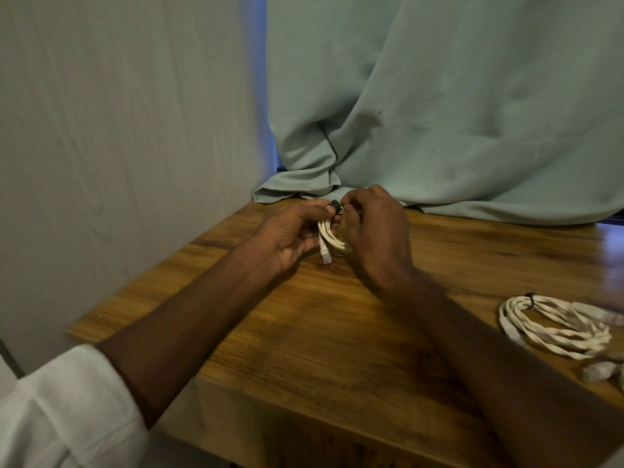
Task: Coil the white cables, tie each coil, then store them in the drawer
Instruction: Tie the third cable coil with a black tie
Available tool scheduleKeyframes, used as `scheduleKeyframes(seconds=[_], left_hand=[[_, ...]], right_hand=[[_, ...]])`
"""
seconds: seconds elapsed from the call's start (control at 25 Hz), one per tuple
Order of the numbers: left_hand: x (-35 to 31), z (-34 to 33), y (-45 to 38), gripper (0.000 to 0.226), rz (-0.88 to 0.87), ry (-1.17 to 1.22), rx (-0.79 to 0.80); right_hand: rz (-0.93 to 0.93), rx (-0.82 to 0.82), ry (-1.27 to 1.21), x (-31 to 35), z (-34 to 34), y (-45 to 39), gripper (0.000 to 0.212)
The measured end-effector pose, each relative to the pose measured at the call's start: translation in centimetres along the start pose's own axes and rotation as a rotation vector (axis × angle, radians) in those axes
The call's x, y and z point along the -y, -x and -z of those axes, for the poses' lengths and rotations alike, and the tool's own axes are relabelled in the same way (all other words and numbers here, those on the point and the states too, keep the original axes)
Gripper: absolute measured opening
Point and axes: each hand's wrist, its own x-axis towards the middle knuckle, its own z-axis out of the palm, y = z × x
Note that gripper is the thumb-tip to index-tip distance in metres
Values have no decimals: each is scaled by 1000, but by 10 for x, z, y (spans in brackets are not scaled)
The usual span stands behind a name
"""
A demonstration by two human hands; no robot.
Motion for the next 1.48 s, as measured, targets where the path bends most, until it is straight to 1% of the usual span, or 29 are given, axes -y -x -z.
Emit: scheduleKeyframes(seconds=[0.16,0.24,0.4,0.48,0.6,0.72,0.84,0.88,1.04,1.16,1.28,1.32,1.4,1.44,1.48], left_hand=[[0,2,0,41,20,4,4],[0,2,0,42,26,6,17],[1,0,-1,40,15,-37,47],[2,0,-2,40,11,-54,48],[4,1,-4,45,8,-65,73],[4,2,-5,47,-3,-65,91],[4,0,-3,45,-3,-46,93],[4,0,-2,47,-1,-46,101],[3,-2,2,49,1,-37,125],[1,-5,7,45,-26,-50,121],[1,-9,16,37,-97,-134,101],[0,-11,19,33,-162,-215,83],[-1,-11,17,25,-359,-449,13],[-2,-12,15,23,-445,-528,-9],[-2,-12,14,21,-492,-554,-23]], right_hand=[[-14,21,-35,1,2,3,26],[-16,-10,-58,1,3,3,28],[-115,-117,-117,1,3,2,24],[-144,-131,-149,1,4,2,19],[-116,-112,-89,3,8,4,14],[-58,-113,-14,3,8,4,16],[4,-99,74,1,7,4,18],[7,-104,78,1,8,4,17],[-46,-169,-53,3,11,4,15],[25,-152,50,3,13,3,15],[63,-139,105,0,16,1,16],[62,-133,97,-1,17,1,15],[54,-112,58,-1,17,0,14],[60,-97,40,-1,16,0,13],[74,-78,26,-1,16,0,13]])
